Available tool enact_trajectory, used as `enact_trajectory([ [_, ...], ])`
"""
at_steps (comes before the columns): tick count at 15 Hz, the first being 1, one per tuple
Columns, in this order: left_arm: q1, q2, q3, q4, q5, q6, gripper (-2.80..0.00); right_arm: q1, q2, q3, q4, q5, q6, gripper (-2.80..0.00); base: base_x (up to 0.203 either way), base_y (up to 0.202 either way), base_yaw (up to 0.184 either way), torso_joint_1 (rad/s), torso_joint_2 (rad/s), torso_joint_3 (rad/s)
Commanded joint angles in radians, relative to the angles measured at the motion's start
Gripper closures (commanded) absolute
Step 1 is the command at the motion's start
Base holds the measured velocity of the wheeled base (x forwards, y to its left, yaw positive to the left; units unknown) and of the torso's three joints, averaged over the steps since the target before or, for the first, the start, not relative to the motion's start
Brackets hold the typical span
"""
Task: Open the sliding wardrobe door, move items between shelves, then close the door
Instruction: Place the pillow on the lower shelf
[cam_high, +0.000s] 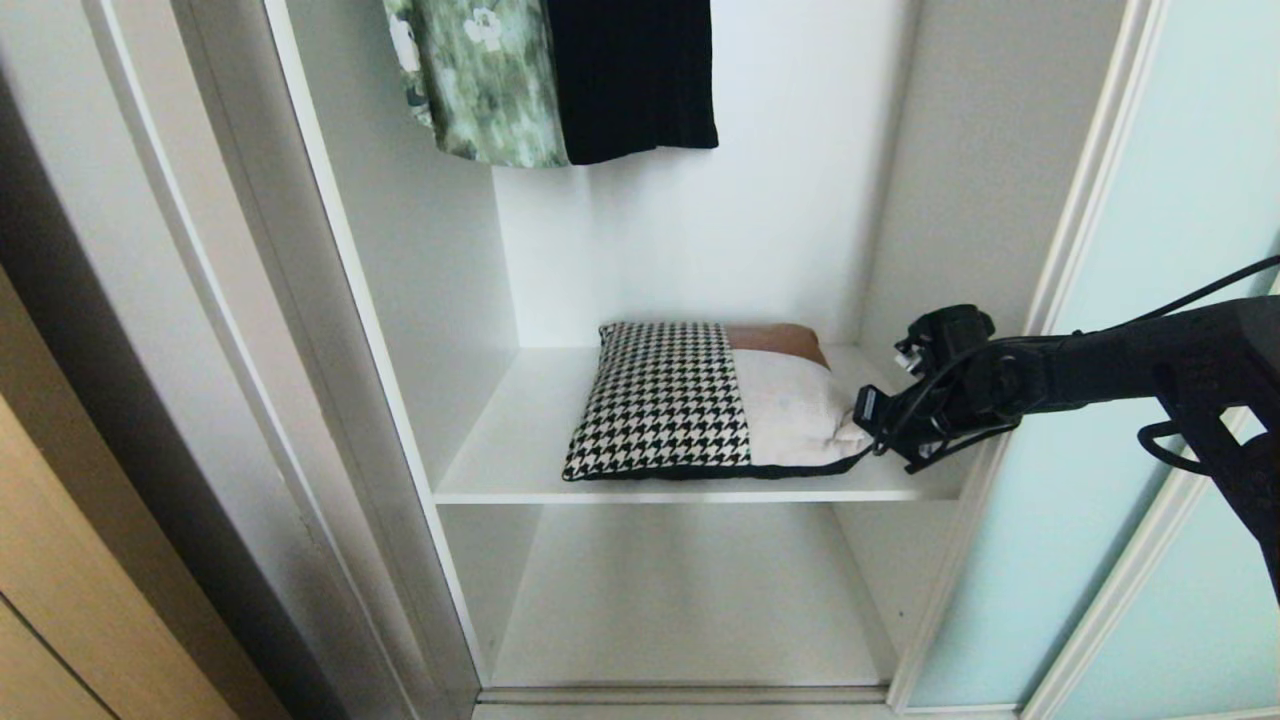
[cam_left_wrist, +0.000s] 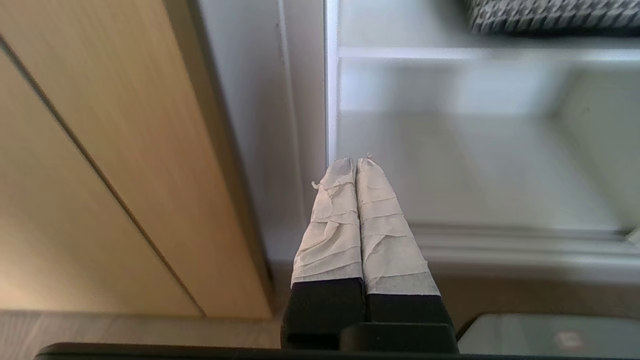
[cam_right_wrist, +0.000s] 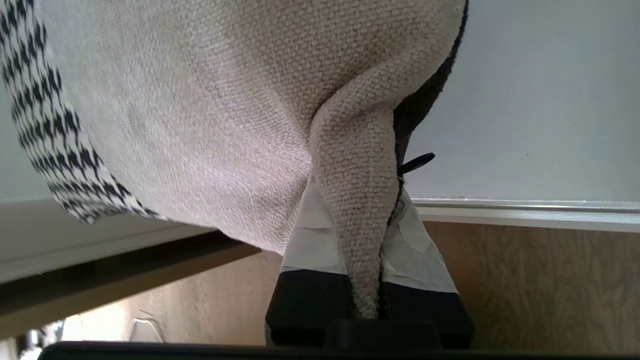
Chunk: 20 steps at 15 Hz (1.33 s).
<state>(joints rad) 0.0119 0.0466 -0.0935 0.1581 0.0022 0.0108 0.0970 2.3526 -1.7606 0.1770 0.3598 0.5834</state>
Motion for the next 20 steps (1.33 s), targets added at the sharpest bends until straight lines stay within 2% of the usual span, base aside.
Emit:
enact_trajectory([
  [1,0.000,0.198,-0.150,-0.014,-0.007,-0.016,0.00,-0.009,0.004,-0.011,-0.004,0.002,0.012,0.00,0.000,0.000,0.000,0.000,0.00,0.000],
  [3,0.000,0.405,-0.325,-0.017,-0.054,-0.035,0.00,-0.013,0.010,-0.006,-0.005,0.004,0.012,0.00,0.000,0.000,0.000,0.000,0.00,0.000],
  [6,-0.005,0.749,-0.596,-0.013,-0.175,-0.083,0.00,-0.015,0.010,0.006,-0.012,0.005,0.009,0.00,0.000,0.000,0.000,0.000,0.00,0.000],
  [9,-0.059,1.097,-0.775,-0.015,-0.265,-0.124,0.00,-0.025,0.016,0.001,-0.016,0.023,0.004,0.00,0.000,0.000,0.000,0.000,0.00,0.000],
  [12,-0.166,1.413,-0.902,-0.038,-0.306,-0.190,0.00,-0.043,0.016,-0.006,-0.028,0.039,0.000,0.00,0.000,0.000,0.000,0.000,0.00,0.000],
  [15,-0.270,1.664,-1.034,-0.096,-0.327,-0.308,0.00,-0.048,0.013,-0.008,-0.041,0.038,-0.002,0.00,0.000,0.000,0.000,0.000,0.00,0.000],
  [17,-0.312,1.809,-1.117,-0.115,-0.332,-0.367,0.00,-0.056,0.016,-0.008,-0.062,0.044,-0.002,0.00,0.000,0.000,0.000,0.000,0.00,0.000],
  [19,-0.332,1.939,-1.187,-0.125,-0.330,-0.398,0.00,-0.056,0.017,-0.003,-0.062,0.044,-0.004,0.00,0.000,0.000,0.000,0.000,0.00,0.000],
  [20,-0.336,1.990,-1.215,-0.128,-0.329,-0.412,-2.80,-0.056,0.017,-0.004,-0.062,0.047,-0.004,0.00,0.000,0.000,0.000,0.000,0.00,0.000],
])
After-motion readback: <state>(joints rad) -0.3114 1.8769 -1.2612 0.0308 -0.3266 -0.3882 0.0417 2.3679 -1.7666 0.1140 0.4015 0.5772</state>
